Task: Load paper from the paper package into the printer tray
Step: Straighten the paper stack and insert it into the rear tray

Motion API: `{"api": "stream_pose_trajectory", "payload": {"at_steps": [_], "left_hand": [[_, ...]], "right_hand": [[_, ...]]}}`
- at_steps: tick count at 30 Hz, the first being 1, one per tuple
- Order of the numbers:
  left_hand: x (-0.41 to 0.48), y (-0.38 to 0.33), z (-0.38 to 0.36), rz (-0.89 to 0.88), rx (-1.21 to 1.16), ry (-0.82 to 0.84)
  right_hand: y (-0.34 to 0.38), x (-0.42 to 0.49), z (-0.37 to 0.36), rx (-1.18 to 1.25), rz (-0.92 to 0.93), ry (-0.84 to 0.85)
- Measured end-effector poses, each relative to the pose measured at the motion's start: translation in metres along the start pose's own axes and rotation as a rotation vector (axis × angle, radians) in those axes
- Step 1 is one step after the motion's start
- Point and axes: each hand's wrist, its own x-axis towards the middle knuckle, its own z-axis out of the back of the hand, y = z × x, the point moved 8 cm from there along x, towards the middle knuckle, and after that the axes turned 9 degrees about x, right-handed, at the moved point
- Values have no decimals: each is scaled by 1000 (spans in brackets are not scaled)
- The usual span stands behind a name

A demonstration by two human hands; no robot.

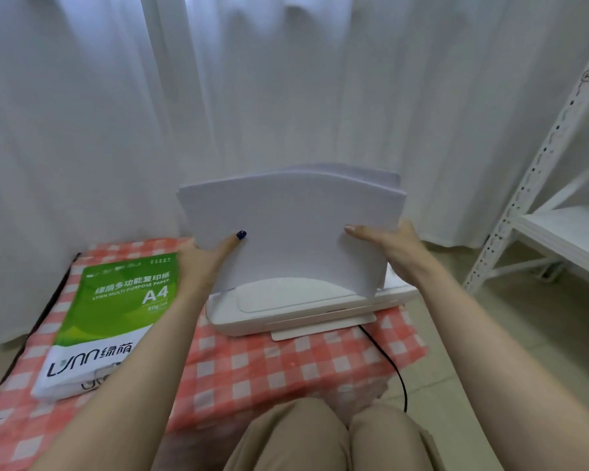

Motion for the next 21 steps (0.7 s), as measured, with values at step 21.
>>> {"api": "stream_pose_trajectory", "payload": {"at_steps": [21], "left_hand": [[-3, -13, -20, -54, -6, 283]], "right_hand": [[-34, -22, 7, 18, 2, -272]]}}
